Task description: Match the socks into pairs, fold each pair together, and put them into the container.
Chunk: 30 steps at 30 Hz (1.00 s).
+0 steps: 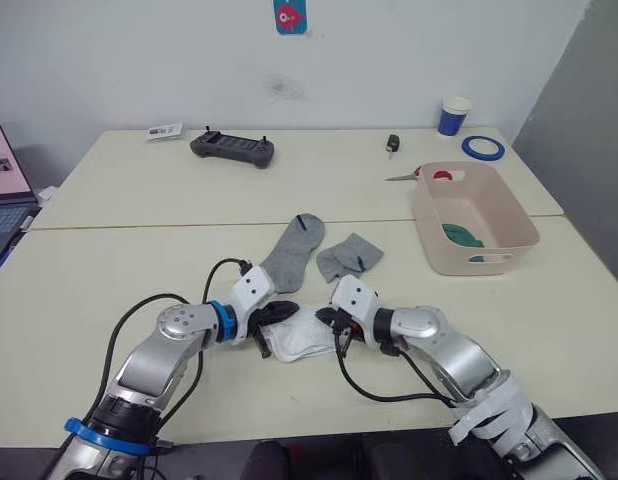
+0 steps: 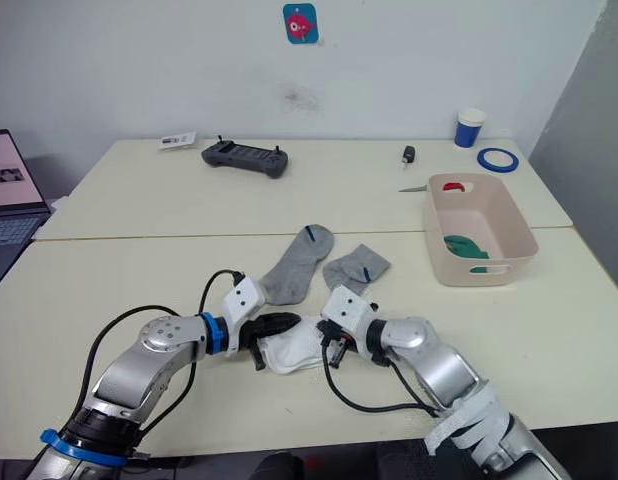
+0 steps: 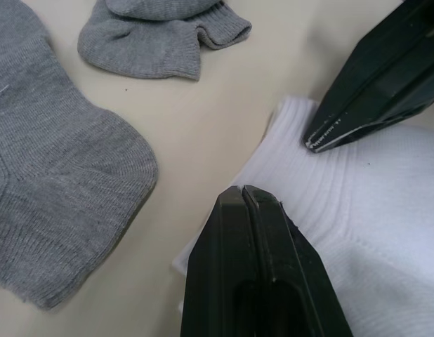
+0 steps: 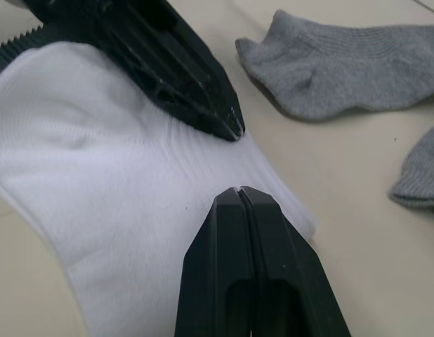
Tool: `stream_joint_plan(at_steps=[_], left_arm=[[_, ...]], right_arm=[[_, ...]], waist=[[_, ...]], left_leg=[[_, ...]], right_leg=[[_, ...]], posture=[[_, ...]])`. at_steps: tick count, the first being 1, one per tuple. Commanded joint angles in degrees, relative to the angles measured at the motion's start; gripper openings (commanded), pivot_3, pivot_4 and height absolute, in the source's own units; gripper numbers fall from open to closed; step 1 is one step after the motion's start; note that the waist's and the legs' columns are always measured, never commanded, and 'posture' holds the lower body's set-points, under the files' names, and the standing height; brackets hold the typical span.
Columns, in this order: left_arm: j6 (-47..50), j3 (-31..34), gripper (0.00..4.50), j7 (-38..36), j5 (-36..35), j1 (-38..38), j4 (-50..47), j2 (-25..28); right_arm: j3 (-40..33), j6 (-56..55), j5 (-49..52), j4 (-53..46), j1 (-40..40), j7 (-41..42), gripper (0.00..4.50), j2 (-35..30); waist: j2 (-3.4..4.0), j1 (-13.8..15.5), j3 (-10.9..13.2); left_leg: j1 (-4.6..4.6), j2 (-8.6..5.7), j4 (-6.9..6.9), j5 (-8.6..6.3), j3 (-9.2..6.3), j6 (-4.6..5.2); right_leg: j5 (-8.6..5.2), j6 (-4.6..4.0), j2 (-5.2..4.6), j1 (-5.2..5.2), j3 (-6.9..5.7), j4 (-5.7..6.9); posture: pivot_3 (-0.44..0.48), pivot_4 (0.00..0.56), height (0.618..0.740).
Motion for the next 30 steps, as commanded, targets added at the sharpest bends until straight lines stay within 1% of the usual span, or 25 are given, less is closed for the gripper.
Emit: stream_joint_plan(at_steps=[1,3,5,7,10,11,13,15,18,22,26,30], left_arm=[[-1.83,2.45,0.0,0.88,-0.04,2.21,0.17,-0.63],[-1.51,5.91,0.0,-0.16,-3.44,2.22,-4.04,-0.26],[1.27,8.35,0.0,-2.16,-7.55,2.11,-8.48,0.85],[6.23,9.98,0.0,-5.04,-12.65,1.76,-13.26,3.29],[9.2,9.21,0.0,-9.04,-14.81,2.49,-16.69,7.52],[9.36,8.62,0.0,-9.64,-14.6,2.85,-17.0,8.4],[7.67,5.57,0.0,-10.53,-11.0,4.13,-15.41,9.88],[5.93,3.6,0.0,-10.78,-8.36,4.67,-13.71,10.37],[2.96,1.59,0.0,-9.62,-4.42,5.11,-8.6,9.54],[-0.81,-0.38,0.0,-9.64,-0.24,6.38,-4.66,9.54],[-2.17,0.62,0.0,-9.55,0.2,7.24,-3.0,9.57],[0.03,3.87,0.0,-10.33,-3.57,7.99,-6.7,10.2]], right_arm=[[-3.11,-2.53,-0.29,-0.19,1.23,0.22,0.03,-0.64],[-6.65,-1.85,3.26,-3.0,0.95,1.75,0.03,-0.08],[-9.04,-0.54,6.62,-5.84,0.62,3.3,0.03,0.46],[-8.84,1.48,8.87,-8.73,0.05,5.74,0.03,-0.02],[-5.98,3.67,9.75,-10.75,-0.47,8.41,0.03,-0.75],[-5.01,3.97,9.61,-10.83,-0.53,8.84,0.03,-0.88],[-1.04,2.94,7.05,-9.13,-0.61,9.84,0.03,-1.31],[1.12,2.06,5.52,-7.72,-0.64,10.14,0.03,-1.35],[2.91,1.87,3.63,-5.27,-0.65,10.13,0.03,-1.57],[2.73,2.56,2.36,-4.92,0.71,10.8,0.03,-3.97],[-0.03,3.42,3.32,-7.31,3.02,11.74,0.03,-7.8],[-3.08,4.05,5.6,-11.32,4.13,12.53,0.03,-9.29]], waist=[[0.0,-0.08,0.0],[-0.01,-0.08,0.01],[-0.04,-0.05,0.09],[-0.1,-0.06,0.14],[-0.1,-0.24,0.15],[-0.1,-0.26,0.15],[-0.09,-0.32,0.16],[-0.09,-0.34,0.16],[-0.12,-0.3,0.18],[-0.11,-0.13,0.17],[-0.12,-0.03,0.16],[-0.12,-0.27,0.16]], left_leg=[[0.02,0.0,0.0,0.0,0.01,0.0],[0.01,0.0,0.0,0.0,-0.01,0.0],[-0.04,0.01,0.0,0.0,-0.02,0.0],[-0.09,0.02,0.0,0.0,-0.06,-0.01],[-0.05,0.02,-0.05,0.0,-0.04,0.0],[-0.03,0.0,-0.09,0.0,-0.04,0.0],[-0.03,0.01,-0.1,0.0,-0.04,0.0],[-0.02,0.0,-0.1,0.0,-0.02,0.0],[-0.03,0.01,-0.09,0.0,-0.03,0.0],[-0.03,0.01,-0.08,0.0,-0.01,0.0],[0.03,0.01,-0.08,0.0,-0.01,0.0],[0.11,0.01,-0.08,0.0,0.0,0.0]], right_leg=[[0.0,0.0,0.0,0.0,0.01,0.01],[0.0,0.0,0.0,0.0,-0.01,0.02],[0.0,0.0,0.0,-0.03,-0.02,0.04],[0.0,0.0,0.0,-0.06,-0.05,0.04],[-0.01,0.01,0.0,-0.05,-0.02,0.0],[-0.01,0.01,0.0,-0.04,-0.02,-0.02],[-0.02,-0.02,0.0,-0.04,-0.03,-0.04],[-0.04,-0.05,0.0,-0.05,-0.02,-0.04],[-0.05,-0.07,0.0,-0.07,-0.05,0.0],[-0.05,-0.07,-0.01,-0.06,-0.04,0.0],[-0.05,-0.07,-0.03,-0.01,-0.04,0.0],[-0.04,-0.07,-0.03,0.03,-0.01,0.05]], posture=[[0.0,0.15,0.74],[0.0,0.15,0.74],[0.0,0.15,0.74],[0.0,0.15,0.74],[0.0,0.15,0.74],[0.0,0.15,0.74],[0.0,0.15,0.74],[0.0,0.15,0.74],[0.0,0.15,0.74],[0.0,0.15,0.74],[0.0,0.15,0.74],[0.0,0.15,0.74]])
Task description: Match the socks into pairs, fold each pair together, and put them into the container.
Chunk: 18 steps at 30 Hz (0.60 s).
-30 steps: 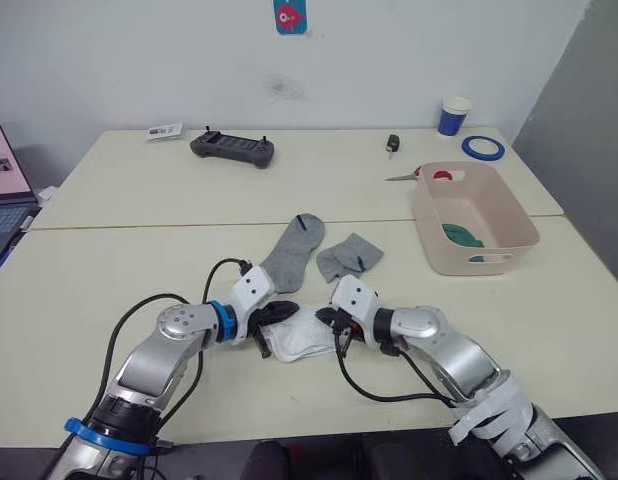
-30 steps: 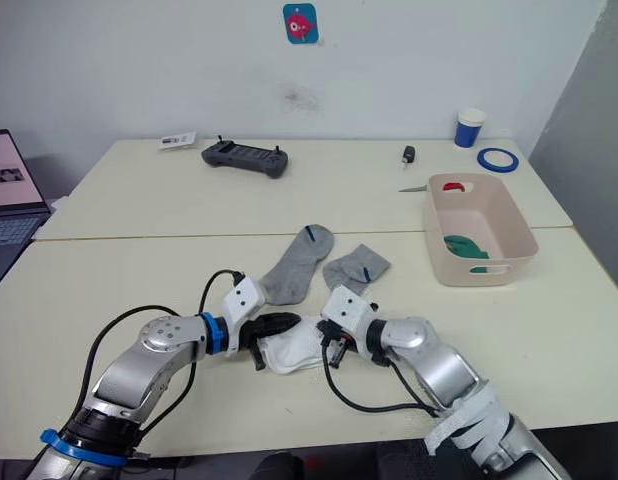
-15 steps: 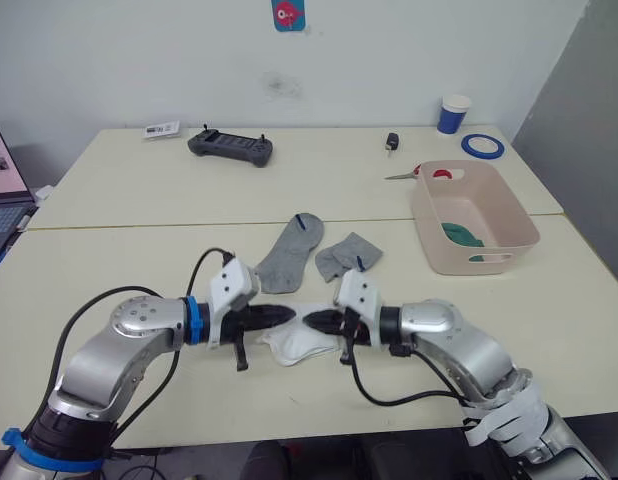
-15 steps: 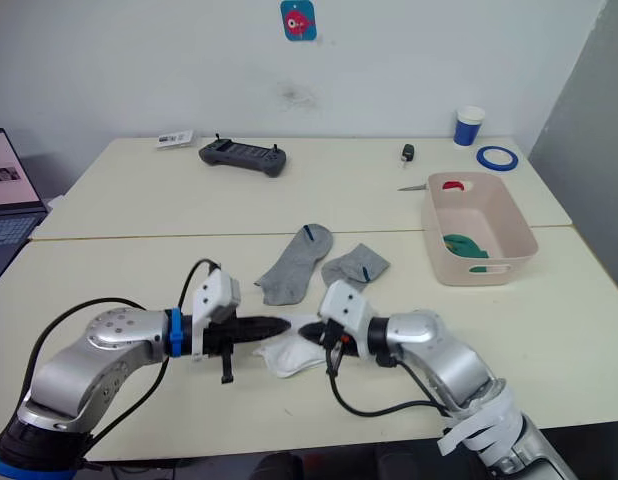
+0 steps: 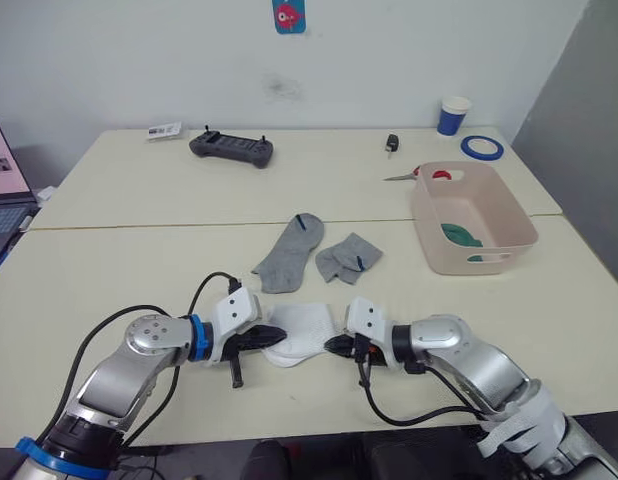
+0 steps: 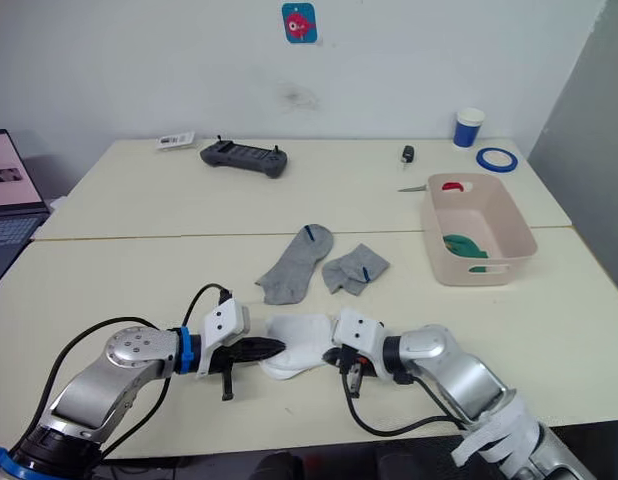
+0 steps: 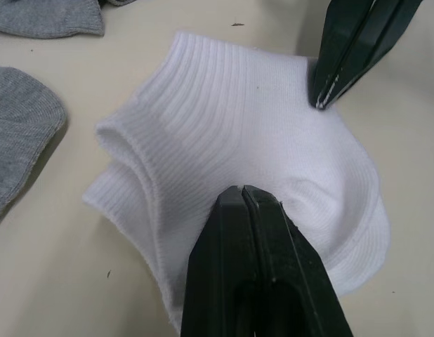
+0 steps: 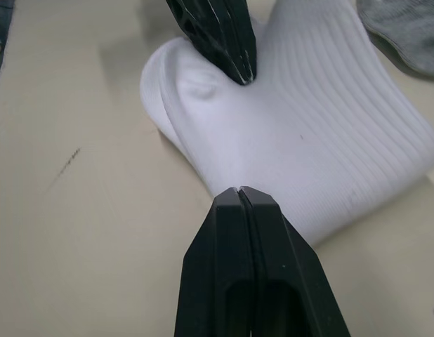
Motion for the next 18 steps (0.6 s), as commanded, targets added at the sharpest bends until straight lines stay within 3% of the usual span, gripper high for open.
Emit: stream_joint_plan(at_steps=[1,7,18], left_arm=[[3.79,2.94,0.0,-0.67,-2.4,1.35,-2.37,1.6],[13.67,5.74,0.0,0.72,-10.11,-4.81,-7.6,-0.24],[8.33,-0.19,0.0,3.76,-1.69,-8.14,5.01,-5.21]], right_arm=[[-3.9,1.76,3.01,-4.69,0.7,1.03,0.03,-0.86],[-5.9,4.58,5.64,-6.59,-3.03,0.22,0.03,1.69],[-1.04,-1.98,-1.93,9.32,-6.58,-3.22,0.03,8.62]], waist=[[0.0,-0.23,0.0],[-0.05,-0.2,0.05],[-0.05,-0.03,0.05]], left_leg=[[0.0,0.0,0.0,0.0,0.0,0.0],[-0.12,0.01,0.01,0.0,-0.05,0.0],[-0.17,0.0,0.0,0.0,-0.05,0.01]], right_leg=[[0.0,0.0,0.0,0.0,0.0,0.01],[0.0,0.01,0.02,-0.06,-0.06,0.0],[-0.01,0.0,0.05,-0.11,-0.04,-0.03]], posture=[[0.0,0.15,0.74],[0.0,0.15,0.74],[0.0,0.15,0.74]])
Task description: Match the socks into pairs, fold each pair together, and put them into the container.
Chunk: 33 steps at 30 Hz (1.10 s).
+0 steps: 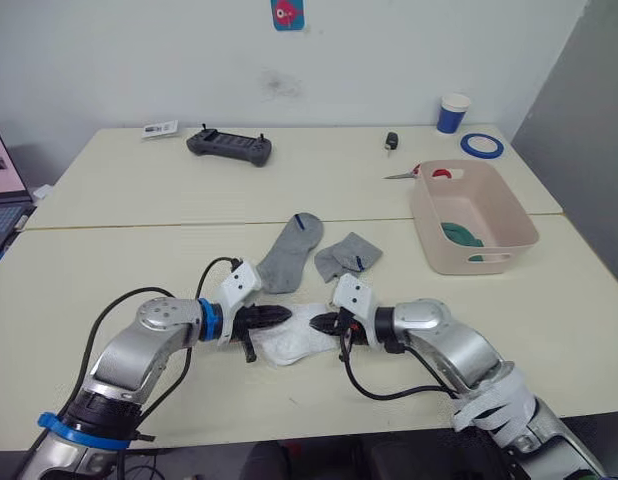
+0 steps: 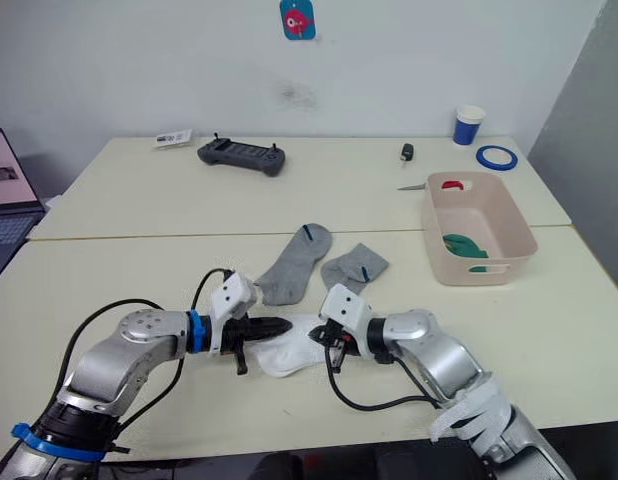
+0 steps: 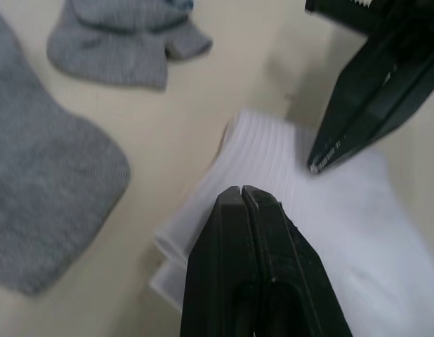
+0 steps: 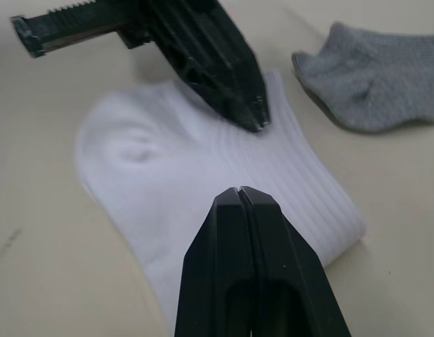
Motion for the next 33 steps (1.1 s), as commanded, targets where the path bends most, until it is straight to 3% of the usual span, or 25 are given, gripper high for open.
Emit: stream_joint_plan(at_steps=[1,6,13,19,22,31,33], left_arm=[[-2.5,-0.12,0.0,1.12,2.01,-0.26,2.34,-1.23],[-5.55,1.77,0.0,0.92,2.28,1.15,3.63,-1.33],[-1.65,8.37,0.0,-2.41,-5.99,1.87,-4.71,1.02],[-1.8,5.64,0.0,-6.29,-4.59,4.33,-4.73,4.98],[-3.85,2.67,0.0,-6.41,-1.77,4.87,-2.15,4.12],[-8.89,1.21,0.0,-6.93,2.84,7.49,3.44,4.61],[-9.34,1.61,0.0,-6.91,2.87,8.57,3.3,4.95]], right_arm=[[-0.51,-2.42,-1.66,0.9,0.04,-0.23,0.03,-0.59],[-3.42,-3.8,-0.98,-3.11,5.04,1.8,0.03,-5.84],[-11.04,-1.36,5.11,-11.21,8.5,0.07,0.03,-4.54],[-13.59,8.84,8.3,-15.99,9.98,-3.18,0.03,-4.57],[-14.36,19.06,13.03,-15.92,6.96,-2.71,0.67,-4.25],[-19.1,41.08,18.89,-10.47,-0.95,-9.75,3.84,2.28],[-19.77,45.08,20.0,-8.82,-2.29,-10.86,3.84,4.62]], waist=[[0.0,0.17,0.0],[0.01,0.71,-0.01],[0.0,0.61,-0.01],[0.01,0.68,0.0],[0.01,0.63,0.0],[0.03,0.7,-0.02],[0.03,0.45,-0.03]], left_leg=[[0.0,0.0,0.0,0.0,0.01,0.0],[0.07,0.0,0.01,0.0,0.02,0.0],[0.05,0.02,0.02,0.0,0.0,-0.01],[0.05,0.0,0.01,0.0,0.04,-0.01],[0.06,0.0,0.02,0.0,0.04,-0.01],[0.08,0.01,0.02,0.01,0.04,0.0],[0.08,0.01,0.01,0.0,0.05,0.0]], right_leg=[[0.0,0.0,0.0,0.0,0.01,0.0],[0.0,0.0,-0.02,0.08,0.0,0.0],[0.01,0.0,0.0,0.04,0.0,0.08],[0.0,0.01,-0.02,0.05,0.04,0.01],[0.0,0.0,-0.02,0.05,0.03,0.03],[0.02,-0.02,-0.02,0.06,0.02,0.05],[0.02,-0.02,-0.02,0.06,0.04,0.05]], posture=[[0.0,0.15,0.74],[0.0,0.15,0.74],[0.0,0.15,0.74],[0.0,0.15,0.74],[0.0,0.15,0.74],[0.0,0.15,0.74],[0.0,0.15,0.74]])
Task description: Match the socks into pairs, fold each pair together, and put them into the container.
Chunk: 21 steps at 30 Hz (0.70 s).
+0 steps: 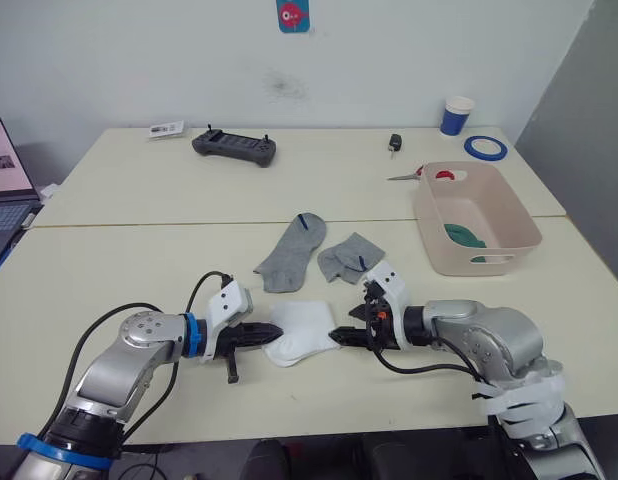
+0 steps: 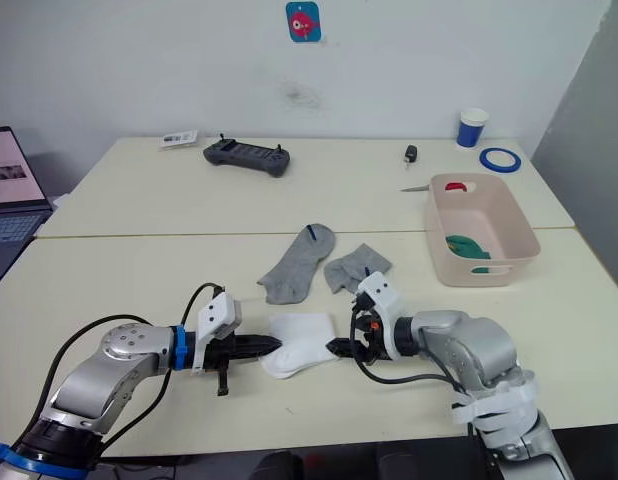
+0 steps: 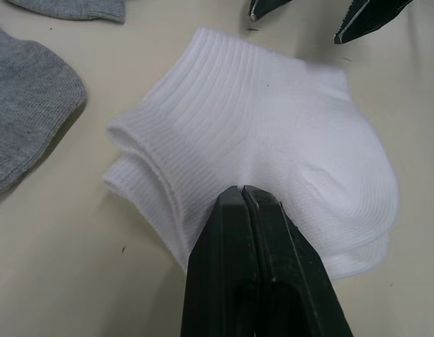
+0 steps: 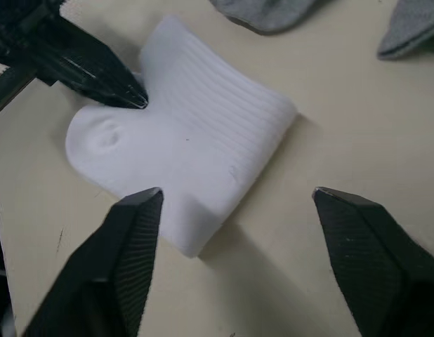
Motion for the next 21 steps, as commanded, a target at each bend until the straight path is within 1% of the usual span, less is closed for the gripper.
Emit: stream_joint_plan(at_steps=[1,6,9,12,15,21], left_arm=[[0.26,-0.19,0.0,0.01,2.24,2.72,1.51,1.81],[0.46,0.32,0.0,0.72,1.9,4.49,0.03,1.86],[0.93,1.15,0.0,1.1,1.49,6.0,-1.29,2.05],[0.85,1.55,0.0,1.22,1.63,6.66,-1.51,2.23],[0.53,1.75,0.0,1.4,1.99,7.05,-1.5,2.49],[0.96,2.75,0.0,1.92,1.49,7.65,-1.85,2.54]], right_arm=[[-1.8,6.16,2.46,1.26,-2.35,-2.08,3.84,3.41],[-1.1,8.55,2.39,2.79,-3.38,-5.11,3.84,7.76],[0.6,7.64,1.27,6.11,-4.62,-7.7,3.84,12.63],[0.34,5.82,0.77,10.53,-6.39,-9.01,3.84,16.05],[-0.67,4.62,0.97,13.95,-7.75,-9.58,3.84,18.1],[-2.19,5.26,2.86,17.16,-8.38,-9.12,3.84,20.94]], waist=[[0.01,-0.31,-0.01],[0.04,-0.84,-0.05],[0.04,-1.48,-0.11],[0.05,-1.96,-0.15],[0.06,-2.34,-0.18],[0.07,-2.51,-0.19]], left_leg=[[0.0,0.01,-0.01,0.0,-0.01,0.0],[0.06,0.01,-0.1,0.0,-0.02,0.01],[0.11,0.01,-0.12,0.0,0.0,0.01],[0.22,0.01,-0.25,0.0,-0.02,0.01],[0.27,0.0,-0.34,0.01,-0.02,0.02],[0.27,0.0,-0.38,0.01,-0.02,0.02]], right_leg=[[0.0,0.0,0.0,0.0,-0.01,0.0],[-0.01,0.0,0.01,0.0,-0.01,0.01],[0.0,0.0,0.01,0.01,0.05,0.02],[0.0,0.0,0.02,0.03,0.03,0.06],[0.0,0.0,0.02,0.03,0.03,0.05],[-0.01,0.0,0.02,0.03,0.03,0.04]], posture=[[0.0,0.15,0.74],[0.0,0.15,0.74],[0.0,0.15,0.74],[0.0,0.15,0.74],[0.0,0.15,0.74],[0.0,0.15,0.74]])
